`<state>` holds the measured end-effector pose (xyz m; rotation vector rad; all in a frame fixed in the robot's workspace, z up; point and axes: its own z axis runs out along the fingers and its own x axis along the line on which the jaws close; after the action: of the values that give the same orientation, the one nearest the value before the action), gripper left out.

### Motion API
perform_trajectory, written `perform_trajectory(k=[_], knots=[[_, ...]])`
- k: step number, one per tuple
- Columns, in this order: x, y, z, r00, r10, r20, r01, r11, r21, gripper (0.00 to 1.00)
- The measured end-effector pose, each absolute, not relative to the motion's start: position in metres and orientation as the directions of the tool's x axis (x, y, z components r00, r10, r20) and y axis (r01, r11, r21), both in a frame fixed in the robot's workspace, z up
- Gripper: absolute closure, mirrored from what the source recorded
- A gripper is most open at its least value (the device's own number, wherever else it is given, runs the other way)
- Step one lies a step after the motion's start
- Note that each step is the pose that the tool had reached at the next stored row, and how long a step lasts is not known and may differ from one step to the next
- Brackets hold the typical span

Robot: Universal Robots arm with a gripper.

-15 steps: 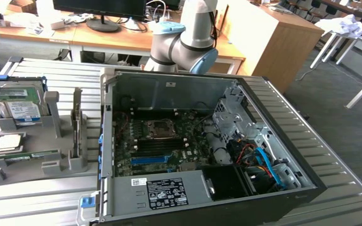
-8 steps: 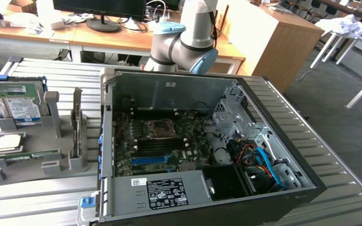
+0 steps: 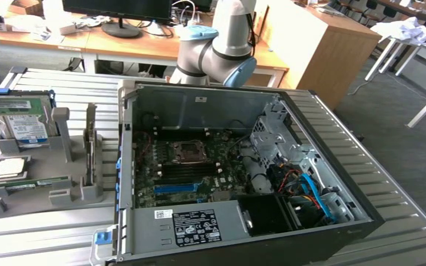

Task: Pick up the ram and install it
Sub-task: 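Pick up the ram and move it above insertion slot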

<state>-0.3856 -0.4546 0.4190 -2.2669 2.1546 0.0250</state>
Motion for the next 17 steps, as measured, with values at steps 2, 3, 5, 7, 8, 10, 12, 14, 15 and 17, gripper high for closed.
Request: perform_trajectory(k=[2, 3, 5, 7, 8, 10, 12, 14, 15, 17], knots=[[-0.385, -0.455, 0.419, 0.051, -0.998, -0.021, -0.999, -0.051, 0.001, 0.87], [-0.384, -0.455, 0.419, 0.051, -0.998, -0.021, -0.999, -0.051, 0.001, 0.87], [-0.383, -0.455, 0.419, 0.051, -0.998, -0.021, -0.999, -0.051, 0.001, 0.87], [-0.381, -0.455, 0.419, 0.051, -0.998, -0.021, -0.999, -0.051, 0.001, 0.87], [-0.380, -0.455, 0.419, 0.051, -0.998, -0.021, -0.999, -0.051, 0.001, 0.87], [-0.378, -0.455, 0.419, 0.051, -0.998, -0.021, -0.999, -0.051, 0.001, 0.87], [-0.376, -0.455, 0.419, 0.051, -0.998, -0.021, -0.999, -0.051, 0.001, 0.87], [-0.374, -0.455, 0.419, 0.051, -0.998, -0.021, -0.999, -0.051, 0.001, 0.87], [-0.373, -0.455, 0.419, 0.051, -0.998, -0.021, -0.999, -0.051, 0.001, 0.87], [-0.370, -0.455, 0.419, 0.051, -0.998, -0.021, -0.999, -0.051, 0.001, 0.87]])
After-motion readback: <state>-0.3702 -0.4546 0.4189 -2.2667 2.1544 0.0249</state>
